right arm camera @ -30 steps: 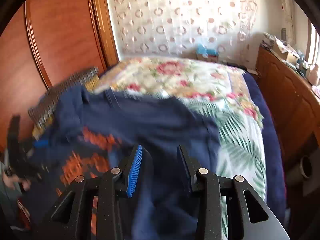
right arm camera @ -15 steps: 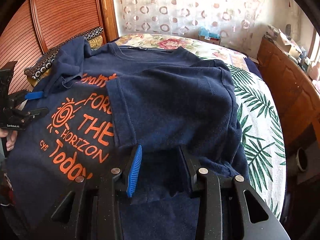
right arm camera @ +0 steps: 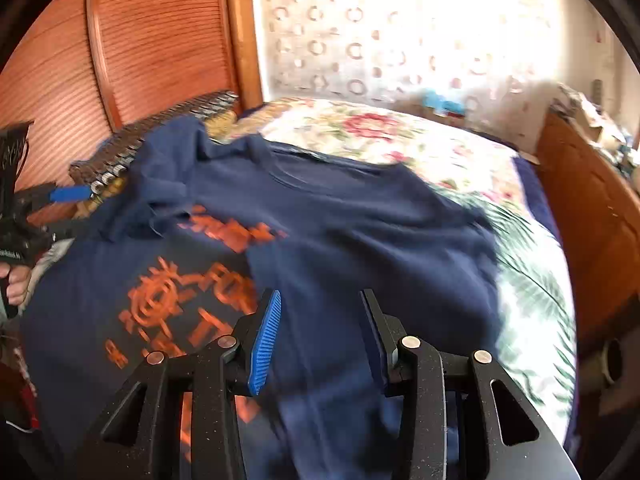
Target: Fold small clothes
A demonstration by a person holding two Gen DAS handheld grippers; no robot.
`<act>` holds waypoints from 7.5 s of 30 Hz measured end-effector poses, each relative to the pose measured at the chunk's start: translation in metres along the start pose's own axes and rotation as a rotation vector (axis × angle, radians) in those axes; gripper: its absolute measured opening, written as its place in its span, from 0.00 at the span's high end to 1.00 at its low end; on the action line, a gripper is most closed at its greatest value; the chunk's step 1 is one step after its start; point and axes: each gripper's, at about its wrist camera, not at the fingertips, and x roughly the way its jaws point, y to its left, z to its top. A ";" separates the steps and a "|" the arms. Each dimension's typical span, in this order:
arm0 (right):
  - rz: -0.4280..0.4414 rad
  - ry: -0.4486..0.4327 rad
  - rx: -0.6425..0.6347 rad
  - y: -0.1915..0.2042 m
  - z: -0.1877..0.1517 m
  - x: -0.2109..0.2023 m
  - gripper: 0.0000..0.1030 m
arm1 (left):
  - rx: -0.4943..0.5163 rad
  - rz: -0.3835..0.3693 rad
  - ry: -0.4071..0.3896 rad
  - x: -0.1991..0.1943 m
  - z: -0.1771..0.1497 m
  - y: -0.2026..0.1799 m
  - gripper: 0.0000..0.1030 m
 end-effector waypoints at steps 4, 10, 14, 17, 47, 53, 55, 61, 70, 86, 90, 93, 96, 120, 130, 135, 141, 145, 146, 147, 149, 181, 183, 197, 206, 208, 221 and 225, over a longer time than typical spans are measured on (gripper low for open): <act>0.092 -0.003 -0.043 0.023 0.020 0.025 0.67 | -0.011 0.051 -0.027 -0.004 0.023 0.022 0.11; 0.215 0.011 -0.132 0.067 0.049 0.067 0.67 | -0.093 0.057 -0.038 -0.007 0.032 0.060 0.11; 0.278 0.043 -0.170 0.087 0.065 0.101 0.67 | -0.113 0.067 -0.051 -0.011 0.032 0.070 0.11; 0.323 0.065 -0.207 0.098 0.073 0.121 0.67 | -0.120 0.059 -0.065 -0.016 0.031 0.077 0.11; 0.339 -0.076 -0.119 0.075 0.130 0.104 0.90 | -0.080 0.063 -0.094 -0.025 0.017 0.073 0.11; 0.247 -0.023 -0.132 0.076 0.110 0.121 0.83 | -0.068 0.047 -0.070 -0.015 0.015 0.065 0.11; 0.212 -0.006 -0.124 0.069 0.107 0.126 0.73 | -0.062 0.025 -0.068 -0.011 0.018 0.063 0.11; 0.073 0.006 -0.061 0.031 0.094 0.128 0.60 | 0.006 -0.036 -0.005 0.025 0.051 0.047 0.39; -0.103 0.018 0.054 -0.031 0.075 0.125 0.36 | 0.075 0.048 0.147 0.105 0.090 0.044 0.55; -0.208 0.078 0.172 -0.060 0.058 0.137 0.36 | 0.148 0.157 0.220 0.131 0.099 0.044 0.96; -0.211 0.076 0.174 -0.065 0.058 0.136 0.36 | 0.059 0.186 0.057 0.089 0.116 0.061 0.96; -0.210 0.076 0.175 -0.071 0.055 0.132 0.36 | 0.033 0.197 0.010 0.069 0.119 0.071 0.96; -0.211 0.067 0.183 -0.073 0.054 0.130 0.36 | 0.026 0.201 -0.004 0.060 0.116 0.078 0.96; -0.121 0.093 0.213 -0.089 0.061 0.136 0.36 | 0.022 0.115 -0.004 0.053 0.092 0.066 0.96; -0.173 0.090 0.143 -0.081 0.061 0.142 0.40 | 0.030 0.112 0.003 0.056 0.086 0.059 0.96; -0.099 0.098 0.071 -0.072 0.063 0.140 0.89 | 0.036 0.101 -0.001 0.052 0.082 0.057 0.96; -0.131 0.079 0.032 -0.066 0.064 0.134 0.93 | 0.036 0.084 -0.019 0.040 0.075 0.048 0.96; -0.127 -0.005 0.058 -0.065 0.065 0.112 0.93 | 0.040 0.068 -0.040 0.025 0.069 0.042 0.96; -0.129 -0.024 0.061 -0.064 0.065 0.105 0.93 | 0.041 0.065 -0.047 0.020 0.067 0.040 0.96; -0.130 -0.042 0.062 -0.062 0.065 0.098 0.93 | 0.041 0.060 -0.057 0.015 0.066 0.037 0.96; -0.130 -0.075 0.058 -0.056 0.064 0.085 0.93 | 0.039 0.050 -0.073 0.007 0.062 0.034 0.96; -0.117 -0.176 0.131 0.034 -0.110 -0.093 0.94 | -0.137 0.022 -0.205 -0.144 -0.108 0.038 0.96; -0.107 -0.188 0.124 0.038 -0.114 -0.108 0.94 | -0.145 0.019 -0.212 -0.154 -0.114 0.038 0.96; -0.110 -0.022 0.137 0.054 -0.175 -0.122 0.93 | -0.128 0.038 -0.035 -0.131 -0.160 0.029 0.96; -0.145 -0.034 0.162 0.046 -0.168 -0.131 0.63 | -0.125 0.027 -0.060 -0.139 -0.155 0.030 0.40; -0.161 -0.050 0.155 0.046 -0.168 -0.136 0.51 | -0.113 0.029 -0.075 -0.140 -0.147 0.030 0.23; -0.192 -0.077 0.089 0.036 -0.140 -0.124 0.43 | -0.072 0.085 -0.124 -0.119 -0.081 0.046 0.23; -0.172 -0.077 0.086 0.033 -0.143 -0.135 0.43 | -0.067 0.091 -0.111 -0.107 -0.071 0.049 0.23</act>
